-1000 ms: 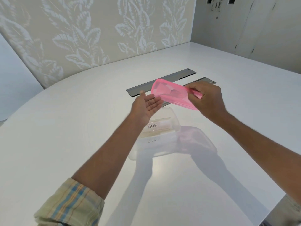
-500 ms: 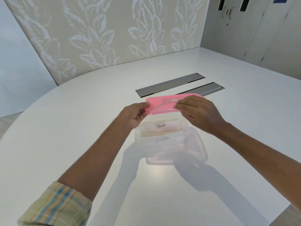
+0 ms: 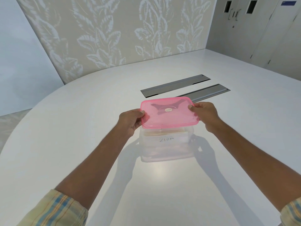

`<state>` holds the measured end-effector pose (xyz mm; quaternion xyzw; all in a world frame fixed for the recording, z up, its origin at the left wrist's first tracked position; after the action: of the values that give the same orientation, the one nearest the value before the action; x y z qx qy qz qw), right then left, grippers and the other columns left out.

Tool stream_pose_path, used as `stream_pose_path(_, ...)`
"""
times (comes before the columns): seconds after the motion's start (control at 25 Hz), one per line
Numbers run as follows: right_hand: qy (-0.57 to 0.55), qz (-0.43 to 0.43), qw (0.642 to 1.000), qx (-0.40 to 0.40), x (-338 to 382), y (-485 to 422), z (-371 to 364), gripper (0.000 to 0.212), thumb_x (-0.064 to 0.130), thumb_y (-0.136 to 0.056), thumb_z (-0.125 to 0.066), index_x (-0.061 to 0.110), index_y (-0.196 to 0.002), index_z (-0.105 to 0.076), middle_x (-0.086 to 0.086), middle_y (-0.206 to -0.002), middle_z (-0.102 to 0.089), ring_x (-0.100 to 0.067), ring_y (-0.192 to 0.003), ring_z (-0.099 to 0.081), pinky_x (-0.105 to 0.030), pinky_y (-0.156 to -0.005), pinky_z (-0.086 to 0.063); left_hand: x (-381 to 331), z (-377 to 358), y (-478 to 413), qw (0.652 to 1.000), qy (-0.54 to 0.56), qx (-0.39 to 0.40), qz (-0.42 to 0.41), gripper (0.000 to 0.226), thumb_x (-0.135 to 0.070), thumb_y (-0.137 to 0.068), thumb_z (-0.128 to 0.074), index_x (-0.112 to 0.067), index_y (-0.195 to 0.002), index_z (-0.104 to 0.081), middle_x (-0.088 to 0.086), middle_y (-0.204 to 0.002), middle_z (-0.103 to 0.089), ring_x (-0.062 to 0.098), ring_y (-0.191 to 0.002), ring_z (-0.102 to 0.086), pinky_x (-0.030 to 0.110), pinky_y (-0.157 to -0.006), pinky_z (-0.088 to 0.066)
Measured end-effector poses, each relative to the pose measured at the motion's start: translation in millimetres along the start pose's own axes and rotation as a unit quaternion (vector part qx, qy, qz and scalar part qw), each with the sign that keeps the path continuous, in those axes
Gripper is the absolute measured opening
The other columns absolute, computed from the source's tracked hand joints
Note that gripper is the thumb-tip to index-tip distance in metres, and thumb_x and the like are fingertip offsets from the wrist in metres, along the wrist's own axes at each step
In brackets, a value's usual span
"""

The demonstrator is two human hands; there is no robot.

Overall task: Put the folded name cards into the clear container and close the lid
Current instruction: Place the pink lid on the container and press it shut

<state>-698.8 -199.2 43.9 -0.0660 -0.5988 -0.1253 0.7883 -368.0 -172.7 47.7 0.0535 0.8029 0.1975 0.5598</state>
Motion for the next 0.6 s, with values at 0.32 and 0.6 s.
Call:
stream_pose_path(0.32, 0.039, -0.069, 0.997, -0.027, -30.4, -2.7, -15.2, 0.016, 0.029, -0.085, -0.088, 0.018, -0.081, -0.077, -0.004, -0.082, -0.073, -0.019, -0.069, -0.063, -0.029, -0.064, -0.053, 21.8, 15.6, -15.6, 0.978, -0.174, -0.103, -0.042, 0.018, -0.002, -0.084, -0.088, 0.005, -0.098, -0.079, 0.025, -0.112, -0.079, 0.033, -0.085, -0.073, 0.047, -0.096, -0.066)
stream_pose_path(0.6, 0.055, -0.065, 0.996, -0.029, -37.6, 1.9, -20.2, 0.015, 0.028, -0.087, -0.086, 0.015, -0.085, -0.079, -0.001, -0.093, -0.077, -0.02, -0.079, -0.066, -0.036, -0.079, -0.059, 32.9, 19.4, -15.7, 0.974, -0.191, -0.114, -0.036, 0.015, -0.003, -0.084, -0.09, -0.001, -0.093, -0.079, 0.021, -0.111, -0.08, 0.036, -0.091, -0.078, 0.043, -0.091, -0.067)
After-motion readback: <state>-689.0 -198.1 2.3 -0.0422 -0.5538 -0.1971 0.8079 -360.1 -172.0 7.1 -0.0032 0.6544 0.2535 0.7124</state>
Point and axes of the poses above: each hand's wrist, its own y-axis away from the middle knuckle, its own z-axis out of the back of the hand, x = y × z, the point moved 3 cm from there along -y, towards the middle knuckle
